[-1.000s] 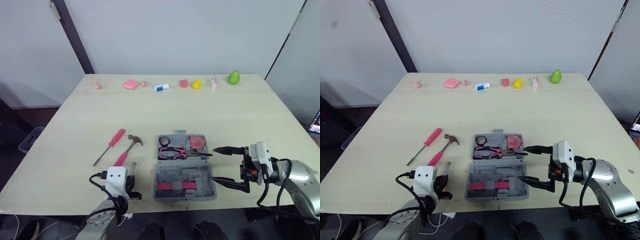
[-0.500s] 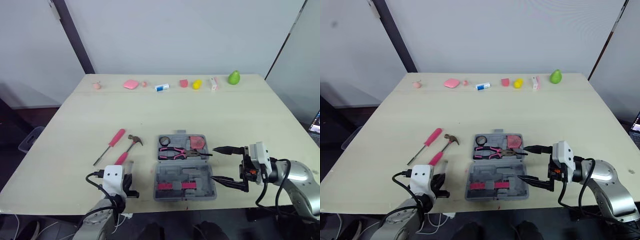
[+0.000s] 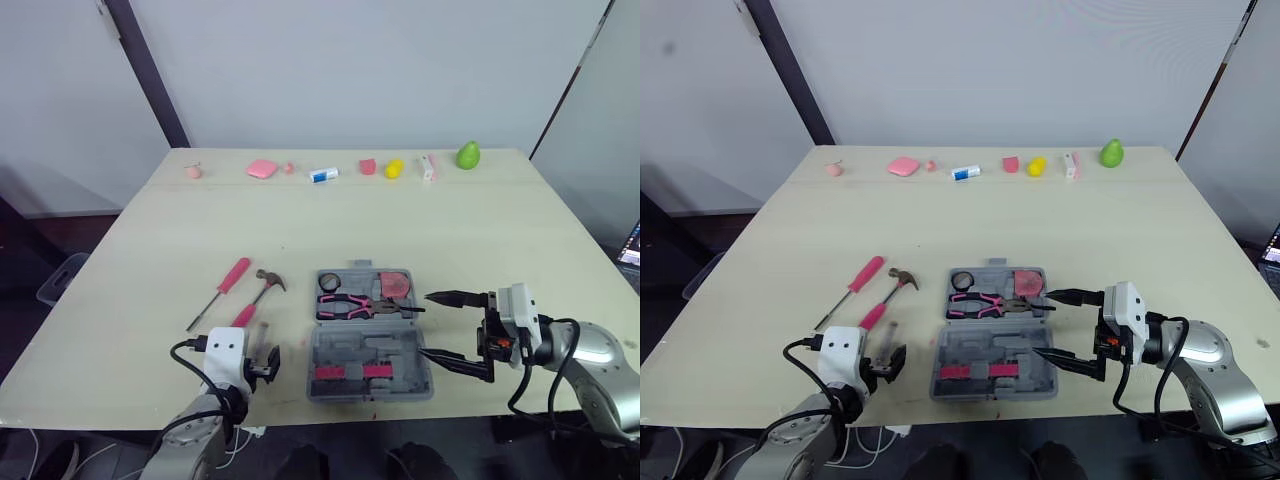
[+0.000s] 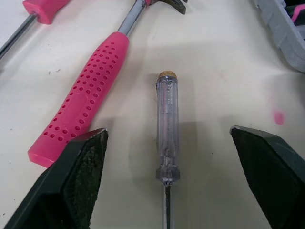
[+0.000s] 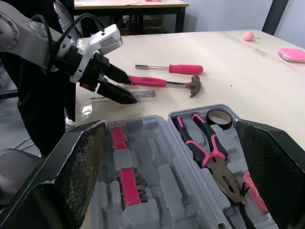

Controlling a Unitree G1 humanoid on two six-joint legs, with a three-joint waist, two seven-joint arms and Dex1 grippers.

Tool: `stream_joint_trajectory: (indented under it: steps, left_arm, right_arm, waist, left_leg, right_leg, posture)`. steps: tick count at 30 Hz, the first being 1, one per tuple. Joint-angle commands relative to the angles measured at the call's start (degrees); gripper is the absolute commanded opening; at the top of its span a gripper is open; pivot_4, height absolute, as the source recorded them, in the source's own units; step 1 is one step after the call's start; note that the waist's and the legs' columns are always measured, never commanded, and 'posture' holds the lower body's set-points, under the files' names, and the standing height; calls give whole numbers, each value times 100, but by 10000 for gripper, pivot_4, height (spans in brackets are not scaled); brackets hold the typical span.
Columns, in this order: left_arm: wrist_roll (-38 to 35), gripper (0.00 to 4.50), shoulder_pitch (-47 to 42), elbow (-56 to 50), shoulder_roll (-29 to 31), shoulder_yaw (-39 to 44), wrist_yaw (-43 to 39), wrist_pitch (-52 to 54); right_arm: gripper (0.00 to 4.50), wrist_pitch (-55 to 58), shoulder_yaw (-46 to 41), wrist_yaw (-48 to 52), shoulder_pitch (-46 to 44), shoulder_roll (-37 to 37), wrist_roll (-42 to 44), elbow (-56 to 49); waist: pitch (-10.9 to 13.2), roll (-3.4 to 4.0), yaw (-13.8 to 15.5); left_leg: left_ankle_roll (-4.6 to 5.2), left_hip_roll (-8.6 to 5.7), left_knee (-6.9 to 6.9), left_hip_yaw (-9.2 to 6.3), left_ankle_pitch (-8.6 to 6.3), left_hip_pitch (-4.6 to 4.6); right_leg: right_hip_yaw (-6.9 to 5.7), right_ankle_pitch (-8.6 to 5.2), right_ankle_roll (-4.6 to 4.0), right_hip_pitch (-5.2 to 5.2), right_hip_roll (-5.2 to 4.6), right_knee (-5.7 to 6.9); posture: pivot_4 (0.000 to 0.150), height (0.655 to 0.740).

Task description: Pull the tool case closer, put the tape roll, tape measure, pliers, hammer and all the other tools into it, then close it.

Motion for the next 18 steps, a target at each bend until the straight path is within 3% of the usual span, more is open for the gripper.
stream_joint_trajectory:
  steps: [1,7,12,18]
  left_arm:
    - [-104,44791,21,-436,244,116,-283,-152]
    - [-448,44791,-333,-429,1348,474,-1311,-128]
    - [-699,44791,-1170,507,2964,297,-3242,-771]
    - [-318,44791,-2668,2414,4149,-560,-5590,-2671]
  right_arm:
    - [45000,-74,-26,2,-52,-3,49,-66]
    - [45000,-62,12,3,-88,27,44,-50]
    - [45000,-43,16,-44,-108,59,51,-69]
    - [45000,-33,51,-46,-143,63,46,-57]
  waist:
    - [0,-1,1]
    - [2,-2,4]
    - [6,3,7]
    - [11,2,8]
  left_leg:
    - [0,0,0,0,0,0]
    - [0,2,0,-1,0,0]
    - [0,1,-1,2,0,1]
    - [0,1,-3,8,0,-2]
  right_leg:
    - [0,0,0,0,0,0]
    - [-3,-6,-11,0,0,1]
    - [-5,-6,-12,-1,-1,-2]
    - [-6,-7,-11,-4,-2,-5]
  posture:
    - [1500,7400]
    - [1500,7400]
    - [1500,7400]
    - [1500,7400]
